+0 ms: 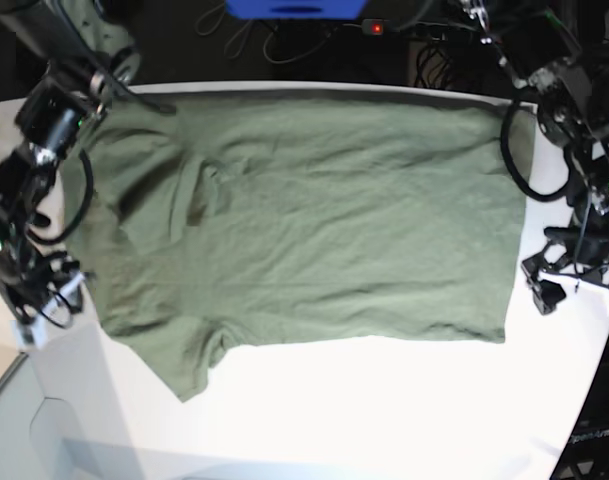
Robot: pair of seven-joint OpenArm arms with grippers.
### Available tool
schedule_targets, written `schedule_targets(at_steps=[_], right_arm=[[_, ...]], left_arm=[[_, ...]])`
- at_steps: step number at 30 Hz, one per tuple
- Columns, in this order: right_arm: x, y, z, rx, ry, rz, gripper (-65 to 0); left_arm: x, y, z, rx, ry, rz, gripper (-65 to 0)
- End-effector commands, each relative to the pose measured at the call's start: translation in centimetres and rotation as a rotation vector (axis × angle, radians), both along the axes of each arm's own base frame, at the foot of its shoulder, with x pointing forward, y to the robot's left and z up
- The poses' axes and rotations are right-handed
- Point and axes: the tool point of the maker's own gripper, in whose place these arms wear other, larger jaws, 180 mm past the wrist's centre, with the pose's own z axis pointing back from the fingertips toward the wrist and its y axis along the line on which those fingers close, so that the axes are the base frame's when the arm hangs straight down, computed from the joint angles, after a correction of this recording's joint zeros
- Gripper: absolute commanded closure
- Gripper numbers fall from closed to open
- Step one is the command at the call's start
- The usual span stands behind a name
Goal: Layout the t-shirt on the table in an organized manner, then fold the t-shirt properly
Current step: 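Release the collar corners and move both grippers to the shirt's hem corners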
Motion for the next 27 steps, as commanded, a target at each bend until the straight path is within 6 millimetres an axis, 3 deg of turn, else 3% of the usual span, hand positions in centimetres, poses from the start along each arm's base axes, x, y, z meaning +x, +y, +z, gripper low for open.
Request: schedule_targets(at_steps=[1,5,9,13,18,27], right_arm=[[2.1,-0.4,2.1,0.005,-0.066,0.01,-31.9],[5.8,1.2,1.1,0.152,-0.137,0.036,-38.1],[7.4,0.6,-0.2,0.254,-0.195,-0.047,-43.3],[8.1,0.9,-1.2,0.319,-0.262,-0.087,-42.5],[7.9,-0.8,-2.5,0.309,-0.309,-0.217,-42.6],[7.3,-0.2,-4.1,0.331,-0.285,-0.228,-42.4]], left_arm=[[0.7,0.6,1.4,0.018,-0.043,0.008,-52.2],[1.4,0.9,0.6,-0.003,-0.029,0.017,-52.2],[1.6,1.7,-0.1,-0.007,-0.006,0.024,-52.2],[2.1,2.1,-0.7,-0.02,0.01,0.03,-52.2],[2.3,2.2,-1.3,-0.033,0.024,0.033,-52.2],[2.0,1.9,-1.9,-0.043,0.035,0.032,-52.2]])
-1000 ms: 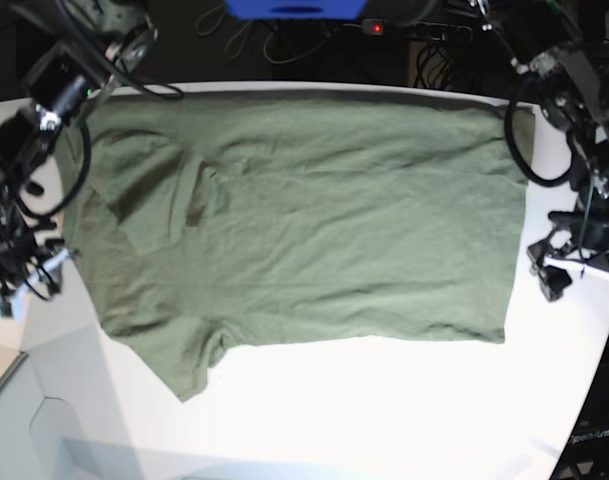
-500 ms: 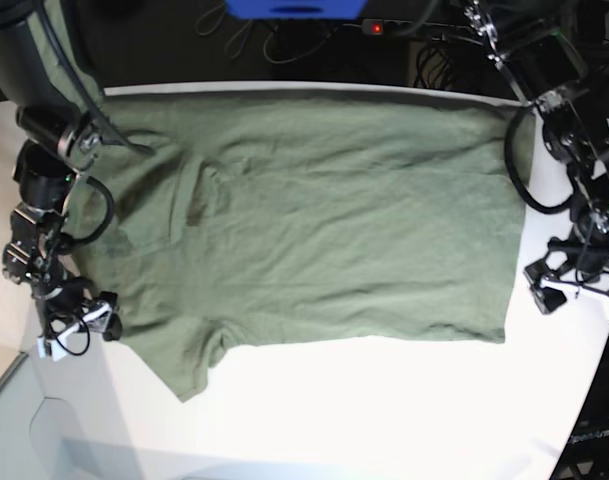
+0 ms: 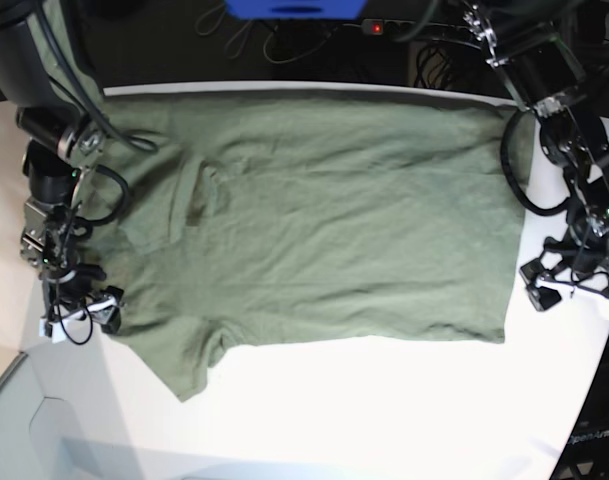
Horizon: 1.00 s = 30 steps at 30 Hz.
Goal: Layout the t-shirt on the table in an organized manner, then fold the t-shirt properly
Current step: 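Release the collar corners and move both grippers to the shirt's hem corners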
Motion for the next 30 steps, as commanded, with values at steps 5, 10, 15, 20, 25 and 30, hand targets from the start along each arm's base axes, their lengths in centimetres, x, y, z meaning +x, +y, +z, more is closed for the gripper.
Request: schedule_targets(at_steps=[5,10,15,20,25,30], right_arm=[[0.4,0.9,-0.3,-0.01,0.014,0.043,-37.0],[0.0,2.8,-1.5,-0.07,0.066,0.14,-24.7],[-0.1,2.9,-1.7,-0.079,0.073,0.151,-9.8],[-0.2,2.0,-1.5,-0.091,0.075,0.141,0.0],[-0.2,1.9,-1.5,-0.092,0.075,0.14,0.0],[-0.2,1.7,-1.4,-0.095,0.075,0.139,0.0]], left_arm=[[0.6,0.5,1.5,0.02,-0.047,0.004,-52.2],[0.9,0.5,0.1,-0.01,-0.016,0.01,-52.2],[2.7,1.6,-2.2,-0.044,-0.025,0.05,-52.2],[6.0,0.2,-4.7,-0.003,-0.01,-0.02,-52.2],[9.0,-1.1,-6.9,0.035,0.017,-0.075,-52.2],[10.9,-0.5,-8.9,0.052,0.054,-0.068,-52.2]])
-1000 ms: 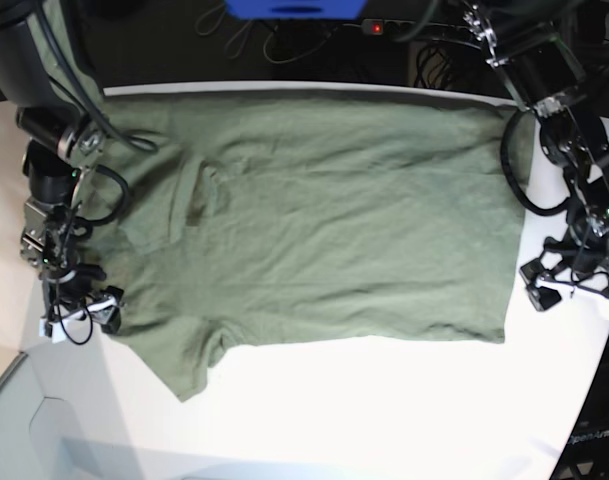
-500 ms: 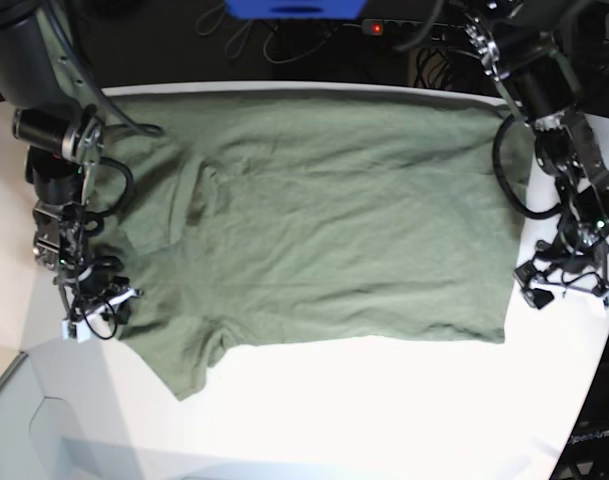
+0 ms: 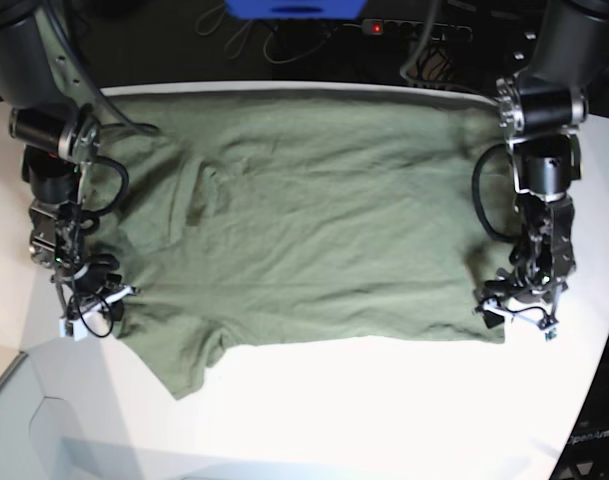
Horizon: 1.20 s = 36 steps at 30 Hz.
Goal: Layout the t-shirt on the table in an organized manner, then fold the t-shirt properly
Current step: 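Release the collar corners and move both grippers to the shirt's hem corners, then grasp the hem corners and fold them over toward the collar with both grippers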
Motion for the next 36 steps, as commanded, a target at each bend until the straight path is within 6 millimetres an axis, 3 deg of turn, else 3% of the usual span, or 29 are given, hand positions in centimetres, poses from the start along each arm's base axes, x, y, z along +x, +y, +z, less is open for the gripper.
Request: schedule_targets(at_steps=[1,4,11,19,22,28,36], right_arm=[[0.4,-0.7,0.6,-0.023,0.009,0.005,0.0],[0.4,-0.7,0.6,-0.023,0.009,0.005,0.0],[0.5,-0.4,0.6,-0.018,0.008,0.007,0.0],[0.5,-0.3,0.6,-0.015,0.008,0.008,0.0],[0.6,0.2,0.5,-0.009,0.008,0.012,0.0],[0.6,0.4,0.4,-0.006,0.008,0.014,0.0],[0.7,0.4,0.6,-0.007,0.001,0.014,0.0]], left_arm=[[2.2,0.6,2.5,0.025,-0.068,-0.002,-52.2],[2.8,1.0,2.0,0.075,-0.063,-0.022,-52.2],[3.4,-0.5,1.0,0.197,-0.062,-0.131,-52.2],[2.3,-1.3,-0.7,0.222,-0.022,-0.178,-51.8],[1.1,-1.4,-2.0,0.218,0.004,-0.184,-42.4],[-0.7,-2.3,-4.2,0.203,0.034,-0.189,-1.7],[-0.3,-2.2,-3.5,0.207,-0.003,-0.188,-0.2]])
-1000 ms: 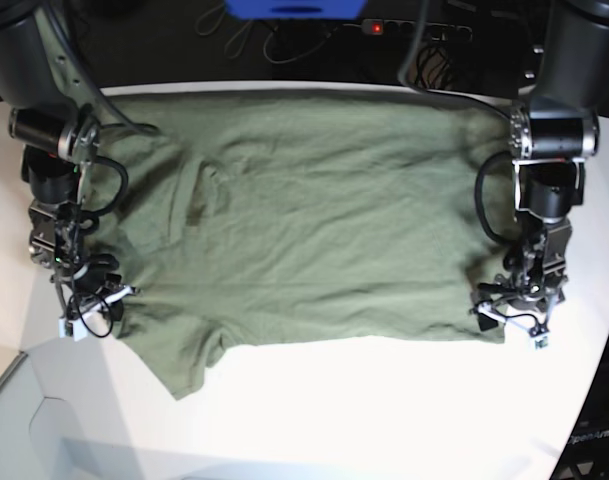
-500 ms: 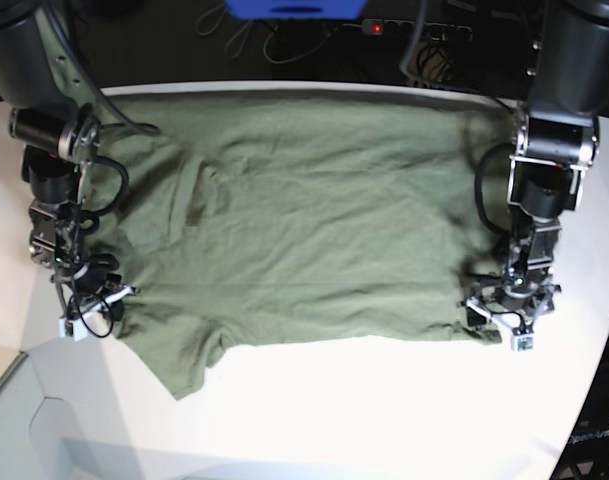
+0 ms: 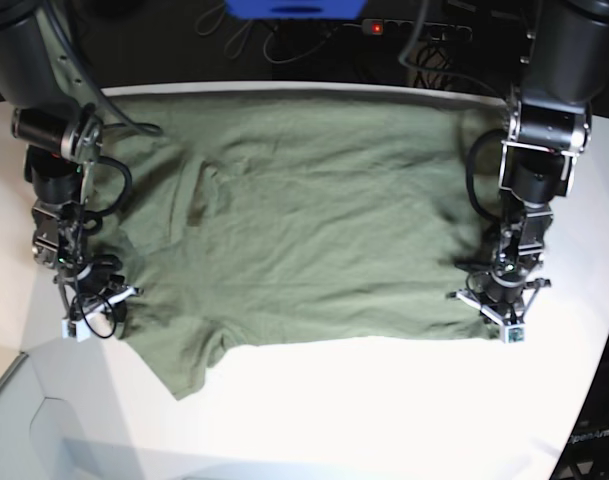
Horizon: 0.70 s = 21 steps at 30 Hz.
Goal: Layout the t-shirt on the table in an organized manner, then fold the t-shirt properly
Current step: 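Grasp the hem corners and fold them over toward the collar with both grippers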
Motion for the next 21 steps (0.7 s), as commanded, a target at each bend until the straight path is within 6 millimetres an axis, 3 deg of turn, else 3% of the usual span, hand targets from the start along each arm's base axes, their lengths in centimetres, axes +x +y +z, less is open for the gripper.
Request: schedule_targets(at_steps=[1,4,8,11,18,21], right_arm=[[0.6,-0.3,0.7,-0.014,0.004,0.01,0.0],[0.9,-0.3,1.2,-0.009,-0.012,0.006,0.0],[2.2,-1.0,3.9,-0.046,-0.087,0.007,0.0],[1.9,-1.7,4.9,-0.086,-0.124,0.008,0.0],[-0.3,-4.2,7.2,-0.151,-0.208,-0.031,0.0],[-1.2,-3.9,7.7,-0.13,-0.214,-0.015,0.0]], left_arm=[[-0.6,0.6,-0.5,0.011,0.068,0.01,-0.2],[0.7,-0.5,1.4,0.006,0.019,-0.022,-0.2],[0.9,-0.6,3.8,-0.059,-0.03,0.012,-0.2],[0.9,-0.3,6.1,-0.089,-0.086,0.034,-0.2],[-0.1,-1.6,8.8,-0.09,-0.144,-0.009,-0.2],[-0.6,-2.4,9.9,-0.082,-0.181,-0.032,-0.2]])
